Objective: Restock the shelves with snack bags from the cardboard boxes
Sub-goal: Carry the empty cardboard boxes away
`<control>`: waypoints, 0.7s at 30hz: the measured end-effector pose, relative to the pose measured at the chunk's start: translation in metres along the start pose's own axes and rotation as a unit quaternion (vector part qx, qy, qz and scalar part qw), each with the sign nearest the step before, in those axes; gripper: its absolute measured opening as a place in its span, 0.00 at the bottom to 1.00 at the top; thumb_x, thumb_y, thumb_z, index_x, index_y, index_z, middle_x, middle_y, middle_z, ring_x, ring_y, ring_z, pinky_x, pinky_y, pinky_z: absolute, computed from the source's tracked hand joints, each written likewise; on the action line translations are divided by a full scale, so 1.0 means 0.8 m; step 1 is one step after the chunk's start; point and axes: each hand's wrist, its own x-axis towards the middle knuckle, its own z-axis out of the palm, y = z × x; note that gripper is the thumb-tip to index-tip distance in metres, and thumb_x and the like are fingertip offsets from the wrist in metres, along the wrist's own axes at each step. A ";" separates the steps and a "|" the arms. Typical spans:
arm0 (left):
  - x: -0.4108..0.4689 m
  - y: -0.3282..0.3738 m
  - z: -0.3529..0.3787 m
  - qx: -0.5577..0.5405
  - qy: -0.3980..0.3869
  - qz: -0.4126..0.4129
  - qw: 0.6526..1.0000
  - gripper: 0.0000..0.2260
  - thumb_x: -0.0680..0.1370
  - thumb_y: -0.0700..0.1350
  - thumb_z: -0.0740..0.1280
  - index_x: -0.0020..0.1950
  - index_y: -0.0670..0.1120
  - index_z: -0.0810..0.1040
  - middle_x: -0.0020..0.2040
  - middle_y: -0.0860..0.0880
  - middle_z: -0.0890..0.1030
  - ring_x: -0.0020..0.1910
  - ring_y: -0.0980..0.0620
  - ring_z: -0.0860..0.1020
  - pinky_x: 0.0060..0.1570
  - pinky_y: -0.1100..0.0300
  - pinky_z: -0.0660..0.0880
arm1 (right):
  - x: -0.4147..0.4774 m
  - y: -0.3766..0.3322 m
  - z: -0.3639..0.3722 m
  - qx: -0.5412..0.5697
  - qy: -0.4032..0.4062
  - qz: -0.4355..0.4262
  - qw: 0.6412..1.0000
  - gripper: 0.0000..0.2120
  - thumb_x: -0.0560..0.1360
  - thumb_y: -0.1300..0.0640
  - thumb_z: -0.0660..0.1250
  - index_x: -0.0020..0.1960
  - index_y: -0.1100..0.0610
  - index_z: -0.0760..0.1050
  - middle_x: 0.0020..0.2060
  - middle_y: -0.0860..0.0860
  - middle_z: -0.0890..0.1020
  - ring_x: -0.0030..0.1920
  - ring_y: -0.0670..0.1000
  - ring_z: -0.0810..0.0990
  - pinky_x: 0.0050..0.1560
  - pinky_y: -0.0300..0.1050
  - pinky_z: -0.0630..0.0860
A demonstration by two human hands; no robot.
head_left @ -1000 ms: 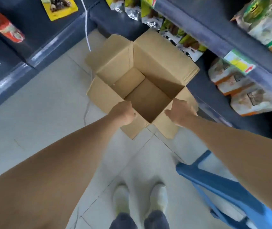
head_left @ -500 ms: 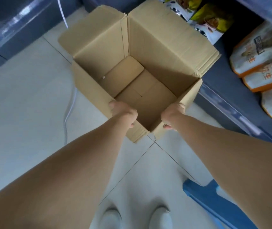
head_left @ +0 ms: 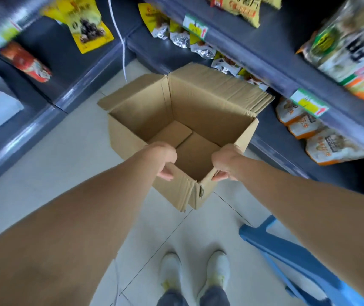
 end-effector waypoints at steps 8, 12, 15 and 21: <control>-0.199 -0.033 -0.075 0.100 0.022 0.041 0.994 0.13 0.77 0.36 0.66 0.60 0.38 0.69 0.46 0.40 0.71 0.47 0.39 0.80 0.52 0.52 0.80 | -0.207 -0.017 -0.028 0.339 0.012 0.008 0.940 0.18 0.78 0.65 0.59 0.67 0.57 0.67 0.52 0.56 0.76 0.36 0.48 0.76 0.33 0.37 0.80; -0.293 -0.030 -0.108 0.117 0.048 0.086 0.988 0.21 0.78 0.38 0.64 0.70 0.37 0.65 0.65 0.38 0.69 0.59 0.37 0.76 0.48 0.49 0.81 | -0.323 -0.010 -0.056 0.156 0.044 0.011 0.987 0.09 0.80 0.54 0.62 0.44 0.59 0.70 0.34 0.50 0.70 0.34 0.50 0.71 0.43 0.43 0.75; -0.350 -0.033 -0.124 0.144 0.069 0.123 0.979 0.19 0.79 0.38 0.64 0.69 0.36 0.66 0.65 0.39 0.69 0.59 0.38 0.76 0.50 0.49 0.80 | -0.405 -0.006 -0.059 0.028 0.113 0.006 0.993 0.20 0.80 0.51 0.62 0.32 0.56 0.62 0.35 0.49 0.75 0.36 0.51 0.73 0.32 0.41 0.60; -0.456 -0.074 -0.105 0.195 0.044 0.239 0.950 0.12 0.78 0.35 0.64 0.60 0.37 0.71 0.62 0.41 0.70 0.61 0.38 0.74 0.42 0.47 0.80 | -0.550 0.016 -0.007 0.082 0.188 0.094 0.974 0.21 0.78 0.42 0.59 0.41 0.59 0.62 0.30 0.51 0.63 0.29 0.49 0.60 0.30 0.41 0.57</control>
